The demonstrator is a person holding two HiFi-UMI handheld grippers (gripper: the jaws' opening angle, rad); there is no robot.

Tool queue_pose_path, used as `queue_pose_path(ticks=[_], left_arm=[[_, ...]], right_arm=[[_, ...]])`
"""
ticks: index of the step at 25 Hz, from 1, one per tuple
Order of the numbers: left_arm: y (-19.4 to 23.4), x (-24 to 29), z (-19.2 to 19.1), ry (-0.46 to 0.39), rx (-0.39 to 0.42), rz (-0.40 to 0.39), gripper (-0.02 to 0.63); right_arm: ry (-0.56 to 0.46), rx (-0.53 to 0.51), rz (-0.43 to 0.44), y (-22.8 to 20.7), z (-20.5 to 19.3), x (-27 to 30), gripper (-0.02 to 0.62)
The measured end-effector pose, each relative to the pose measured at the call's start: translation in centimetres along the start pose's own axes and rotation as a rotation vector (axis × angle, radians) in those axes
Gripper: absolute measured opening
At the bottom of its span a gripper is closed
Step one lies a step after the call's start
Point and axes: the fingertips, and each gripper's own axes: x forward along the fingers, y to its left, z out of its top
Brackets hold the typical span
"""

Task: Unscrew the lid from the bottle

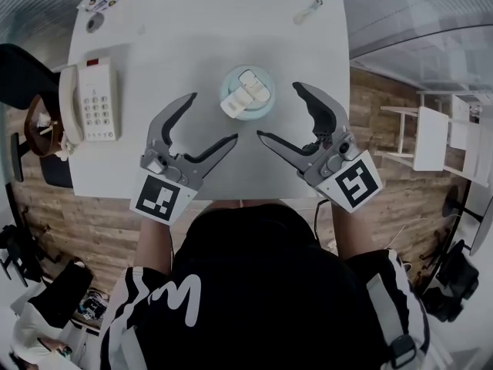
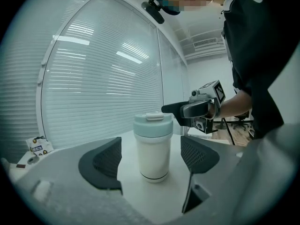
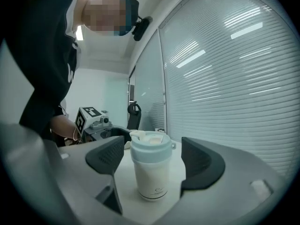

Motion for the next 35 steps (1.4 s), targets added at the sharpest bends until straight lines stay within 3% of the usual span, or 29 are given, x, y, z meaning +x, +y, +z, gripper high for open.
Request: queue_pose_path(ticks=[8,13,19,25,35], left_arm=[[-0.2,2.0,-2.1,0.008,-0.005,-0.024,0.424],[-0.3,3.3,-3.3,0.015,-0.001,-0.043,0.439],[-0.6,4.6,-3.7,-0.005,0.01,-0.066,0.453],[-1.0,6.5,-3.5,-0.029,-0.036,-0.099,0.453],[-1.2,8.0,-2.9,-0.045,-0.02,-0.135,0.453]], right_arm=[[0.011,-0.007,0.008,-0.5,-1.4,1.1,0.391],[0.019,-0.013,0.016,-0.5,-2.4,2.2,0.443],[0.003,0.011,0.025,-0.5,-2.8,3.2,0.455],[0.006,-0.007,0.042,-0.3,-2.8,4.3,0.462],[-0.015,-0.016,0.071,-0.1,-2.2,5.5,0.471]])
